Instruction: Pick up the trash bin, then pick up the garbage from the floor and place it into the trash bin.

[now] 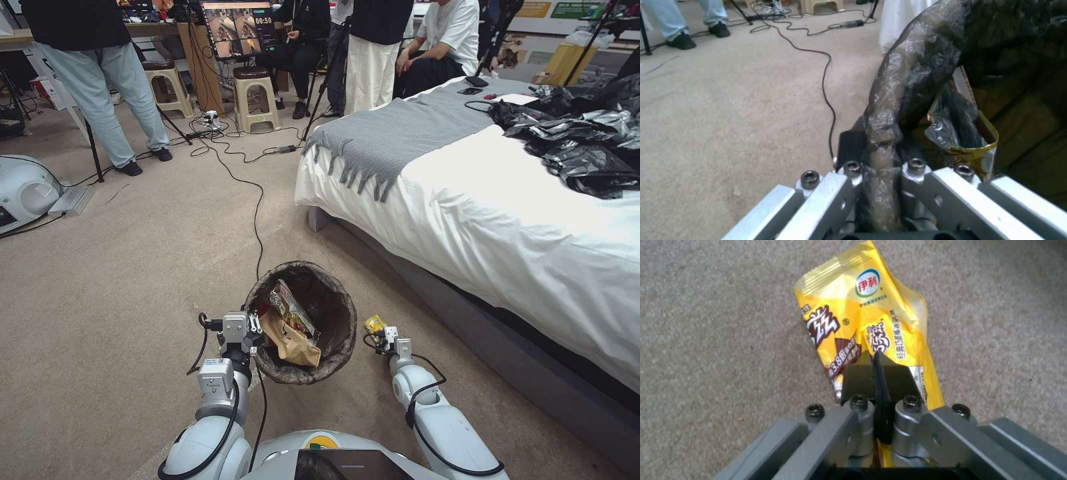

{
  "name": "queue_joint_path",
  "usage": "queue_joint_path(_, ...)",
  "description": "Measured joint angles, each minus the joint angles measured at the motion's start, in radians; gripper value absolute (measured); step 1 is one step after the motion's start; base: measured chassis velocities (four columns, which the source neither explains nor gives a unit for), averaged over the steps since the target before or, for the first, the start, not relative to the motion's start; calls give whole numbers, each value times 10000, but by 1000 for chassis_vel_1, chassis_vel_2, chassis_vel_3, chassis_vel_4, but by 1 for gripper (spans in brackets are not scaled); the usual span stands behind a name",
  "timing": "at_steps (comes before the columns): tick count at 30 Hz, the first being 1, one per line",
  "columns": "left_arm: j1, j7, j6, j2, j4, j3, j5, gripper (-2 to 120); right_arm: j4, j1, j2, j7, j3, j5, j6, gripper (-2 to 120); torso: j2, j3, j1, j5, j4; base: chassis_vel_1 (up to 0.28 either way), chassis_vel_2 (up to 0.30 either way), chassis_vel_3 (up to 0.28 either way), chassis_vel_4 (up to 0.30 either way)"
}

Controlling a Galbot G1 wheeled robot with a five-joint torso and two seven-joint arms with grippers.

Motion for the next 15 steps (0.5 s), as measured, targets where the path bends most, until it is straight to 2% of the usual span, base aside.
queue_joint_path(7,0,0,0,0,0,0,0,2,167,-33,-15,5,6,-189,340,0,0,0,0,0,0,0,0,0,0)
queue_joint_path(10,0,0,0,0,0,0,0,2,861,-292,-50,-46,53,-331,882,0,0,0,0,1,0,0,0,0,0)
queue_joint_path(15,0,0,0,0,0,0,0,2,1356,-441,-77,-87,107,-366,1171,0,0,0,0,0,-1,0,0,0,0)
